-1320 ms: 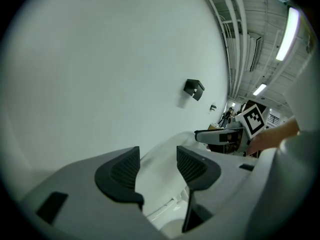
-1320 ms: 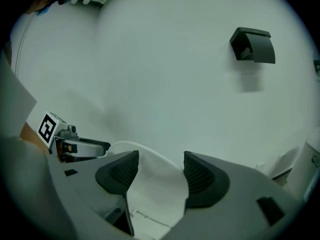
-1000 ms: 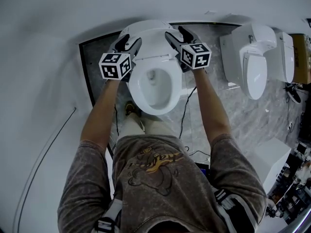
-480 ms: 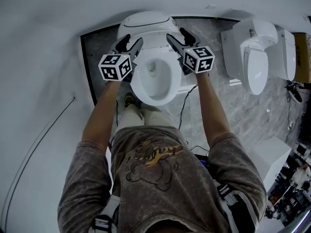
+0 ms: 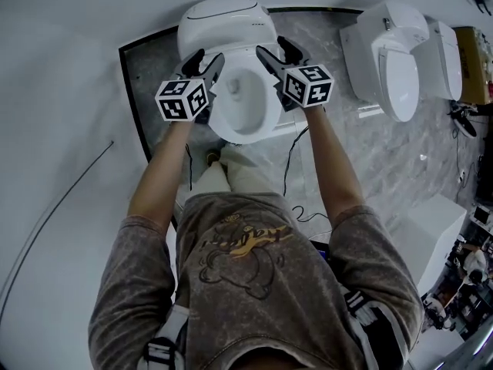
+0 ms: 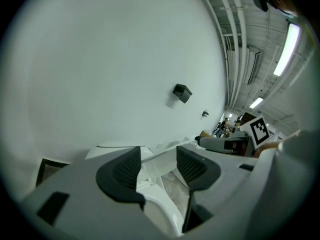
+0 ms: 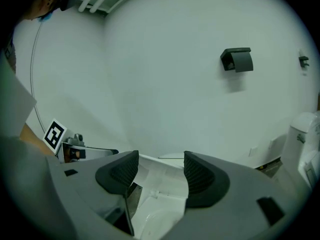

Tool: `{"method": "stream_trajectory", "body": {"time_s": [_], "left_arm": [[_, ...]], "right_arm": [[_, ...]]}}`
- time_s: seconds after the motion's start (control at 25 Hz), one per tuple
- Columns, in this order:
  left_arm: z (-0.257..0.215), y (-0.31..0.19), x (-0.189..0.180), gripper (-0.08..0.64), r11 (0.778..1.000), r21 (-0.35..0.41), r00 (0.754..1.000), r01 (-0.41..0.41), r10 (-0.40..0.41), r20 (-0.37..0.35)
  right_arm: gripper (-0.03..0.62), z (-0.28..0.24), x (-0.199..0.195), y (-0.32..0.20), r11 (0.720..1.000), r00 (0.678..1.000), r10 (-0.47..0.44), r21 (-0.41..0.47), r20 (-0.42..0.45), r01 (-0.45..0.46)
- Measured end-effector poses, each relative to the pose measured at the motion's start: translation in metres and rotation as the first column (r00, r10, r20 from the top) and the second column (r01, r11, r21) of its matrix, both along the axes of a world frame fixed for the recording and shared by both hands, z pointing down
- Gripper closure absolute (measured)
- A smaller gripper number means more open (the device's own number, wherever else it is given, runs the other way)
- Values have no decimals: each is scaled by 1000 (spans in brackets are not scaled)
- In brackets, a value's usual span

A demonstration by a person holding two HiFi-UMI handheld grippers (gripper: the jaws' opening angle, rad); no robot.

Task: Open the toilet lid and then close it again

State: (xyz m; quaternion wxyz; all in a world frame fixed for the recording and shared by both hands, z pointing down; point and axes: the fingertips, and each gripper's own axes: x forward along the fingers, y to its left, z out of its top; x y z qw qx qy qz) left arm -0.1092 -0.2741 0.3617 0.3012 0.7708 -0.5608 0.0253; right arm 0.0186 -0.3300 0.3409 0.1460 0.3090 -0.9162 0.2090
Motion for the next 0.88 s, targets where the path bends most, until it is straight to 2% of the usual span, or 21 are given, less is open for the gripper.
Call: {"method": "stream_trajectory", "body": {"time_s": [0.2, 0.56, 0.64, 0.76, 0.88], "left_arm": [[16, 29, 19, 336, 999, -36, 1000, 1, -1, 5], [38, 94, 55, 324, 998, -57, 999, -29, 31, 38], [47, 106, 61, 324, 996, -73, 998, -58, 60, 22], [65, 126, 66, 324, 990, -116, 996, -73, 66, -64], [91, 152, 79, 324, 981, -171, 995, -93, 84, -58]], "right_arm": [[314, 11, 18, 32, 999, 999, 45, -28, 25, -44], [316, 37, 51, 94, 998, 1000, 11, -66, 18, -10], [316, 46, 57, 104, 996, 1000, 7, -88, 15, -5], [316, 67, 64, 127, 993, 1000, -17, -118, -6, 16], [316, 94, 73, 156, 987, 998, -36, -156, -47, 28]]}}
